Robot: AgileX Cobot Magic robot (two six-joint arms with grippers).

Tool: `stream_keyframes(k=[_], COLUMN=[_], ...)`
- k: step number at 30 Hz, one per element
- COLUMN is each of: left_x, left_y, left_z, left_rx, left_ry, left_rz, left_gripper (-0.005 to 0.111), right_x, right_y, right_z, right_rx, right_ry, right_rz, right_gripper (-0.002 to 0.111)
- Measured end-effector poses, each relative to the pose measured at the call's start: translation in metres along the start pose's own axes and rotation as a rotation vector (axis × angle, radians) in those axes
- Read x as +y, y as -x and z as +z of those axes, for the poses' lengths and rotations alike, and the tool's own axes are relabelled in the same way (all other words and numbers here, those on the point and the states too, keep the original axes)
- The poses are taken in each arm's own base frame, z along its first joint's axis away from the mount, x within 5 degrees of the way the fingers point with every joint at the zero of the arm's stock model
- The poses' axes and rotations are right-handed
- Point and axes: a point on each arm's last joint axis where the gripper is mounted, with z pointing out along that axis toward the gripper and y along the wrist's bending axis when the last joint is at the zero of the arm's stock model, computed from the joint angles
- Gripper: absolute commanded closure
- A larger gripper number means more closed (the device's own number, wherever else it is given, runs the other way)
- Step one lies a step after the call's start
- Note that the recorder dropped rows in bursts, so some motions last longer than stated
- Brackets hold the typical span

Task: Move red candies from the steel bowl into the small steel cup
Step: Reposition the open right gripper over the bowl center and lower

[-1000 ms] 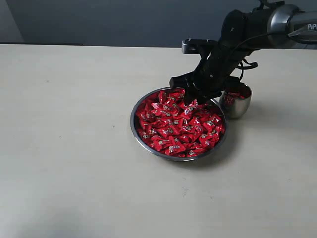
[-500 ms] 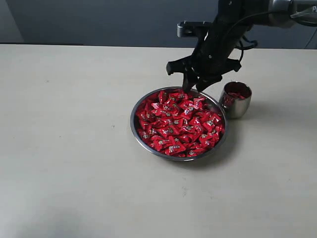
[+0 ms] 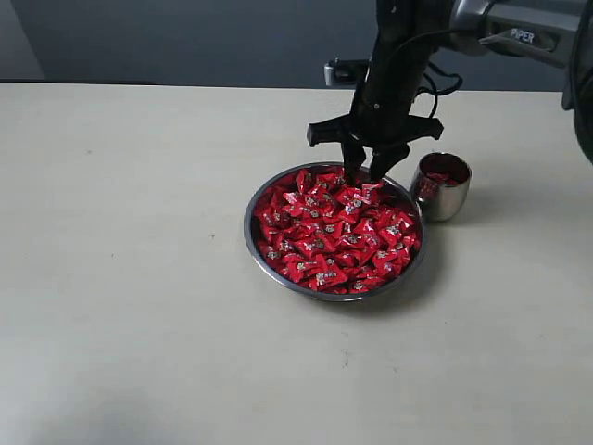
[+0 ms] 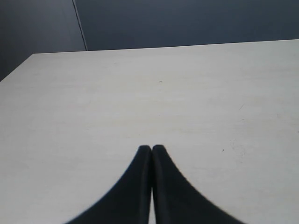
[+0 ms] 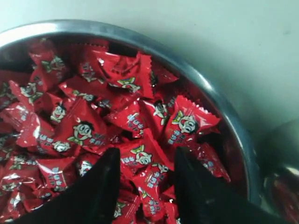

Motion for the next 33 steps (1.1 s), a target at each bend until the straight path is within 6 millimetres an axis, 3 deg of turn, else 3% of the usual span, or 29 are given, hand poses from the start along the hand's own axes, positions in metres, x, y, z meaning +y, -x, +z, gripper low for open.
stream_keyframes(k=[7,24,33], left_x=[0.000,0.000,0.000], left_y=[0.000,0.000,0.000], left_z=[0.000,0.000,0.000], left_rx=[0.000,0.000,0.000], left_ry=[0.000,0.000,0.000], left_rz=[0.000,0.000,0.000], left_gripper=[0.106,0.106,0.106], right_x=[0.007,0.012,0.010], right_y=[-0.002,-0.002,-0.002], right_z=[0.017,0.020,0.020], right_rx=[0.042,0.055,0.057], right_ry=[0.001,0.047,0.020], right_rz=[-0.012,0.014,0.310], right_gripper=[0.070,0.070,0.070])
